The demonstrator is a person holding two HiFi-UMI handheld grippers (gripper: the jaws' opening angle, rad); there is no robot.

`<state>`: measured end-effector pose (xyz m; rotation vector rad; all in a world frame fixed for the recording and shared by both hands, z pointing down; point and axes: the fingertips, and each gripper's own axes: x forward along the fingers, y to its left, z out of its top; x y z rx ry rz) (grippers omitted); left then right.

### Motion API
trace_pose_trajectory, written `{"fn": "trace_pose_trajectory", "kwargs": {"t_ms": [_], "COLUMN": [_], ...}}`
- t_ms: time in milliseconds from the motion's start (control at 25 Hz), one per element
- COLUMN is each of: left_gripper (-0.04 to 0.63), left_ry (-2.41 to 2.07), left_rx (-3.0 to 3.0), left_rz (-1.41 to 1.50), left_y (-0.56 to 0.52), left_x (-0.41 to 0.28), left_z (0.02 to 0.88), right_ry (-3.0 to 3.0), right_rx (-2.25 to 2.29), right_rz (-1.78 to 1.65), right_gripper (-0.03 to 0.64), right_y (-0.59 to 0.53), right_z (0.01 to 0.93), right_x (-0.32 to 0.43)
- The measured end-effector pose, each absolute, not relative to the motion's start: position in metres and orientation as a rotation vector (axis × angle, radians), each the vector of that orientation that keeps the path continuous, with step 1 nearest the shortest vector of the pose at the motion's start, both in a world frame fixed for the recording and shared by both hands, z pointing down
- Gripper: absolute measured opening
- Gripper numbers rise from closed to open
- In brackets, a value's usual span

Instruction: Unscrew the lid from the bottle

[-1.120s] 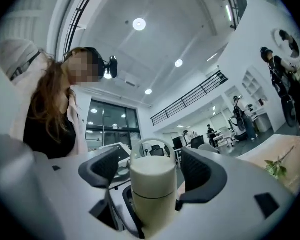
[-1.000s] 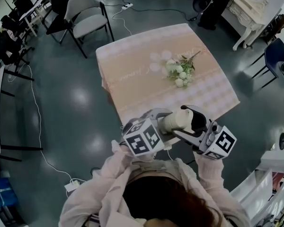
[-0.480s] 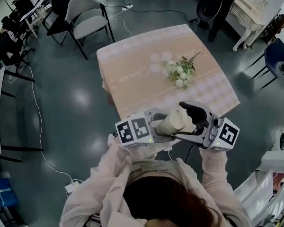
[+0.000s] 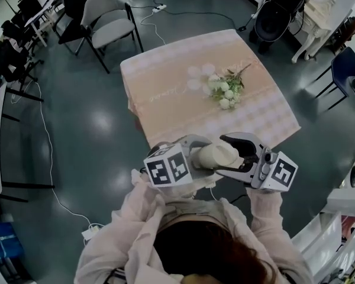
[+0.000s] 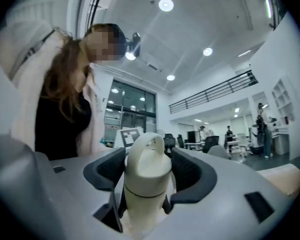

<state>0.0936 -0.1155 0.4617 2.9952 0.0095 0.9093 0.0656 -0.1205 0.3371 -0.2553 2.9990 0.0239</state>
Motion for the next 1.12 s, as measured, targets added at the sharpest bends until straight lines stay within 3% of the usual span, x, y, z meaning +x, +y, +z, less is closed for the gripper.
{"fn": "trace_pose_trajectory", "kwargs": {"t_ms": [200, 320, 400, 480, 600, 720, 1120], "left_gripper": [0.316, 0.316, 0.316, 0.316, 0.316, 0.316, 0.316], "left_ry": [0.543, 0.352, 0.072, -0.218, -0.405, -0.363, 0.212], "left_rx": [2.994, 3.015, 3.03, 3.014, 2.999, 3.004, 3.032], "left_rz": [0.692, 0.701, 0.814, 0.943, 1.039, 1.059, 0.829], "left_y": [-0.065, -0.082, -0.107, -0.13, -0.141, -0.136, -0.093], "left_x": [0.099, 0.103, 0.102, 0.098, 0.093, 0.094, 0.102], "left_z": [0.437, 0.437, 0.446, 0.456, 0.464, 0.467, 0.451], "right_ry": [2.918, 2.913, 2.927, 2.923, 2.936, 3.006, 3.037], "right_rx": [0.191, 0.0, -0.212, -0.396, -0.576, -0.576, 0.09], "right_rz": [0.061, 0.012, -0.017, -0.059, -0.072, -0.016, 0.114], "right_gripper": [0.304, 0.327, 0.405, 0.412, 0.4, 0.31, 0.308], "right_y": [-0.078, -0.096, -0.115, -0.129, -0.138, -0.136, -0.095], "right_z": [0.318, 0.317, 0.324, 0.334, 0.346, 0.354, 0.335], "right_x": [0.066, 0.067, 0.07, 0.075, 0.076, 0.07, 0.062]}}
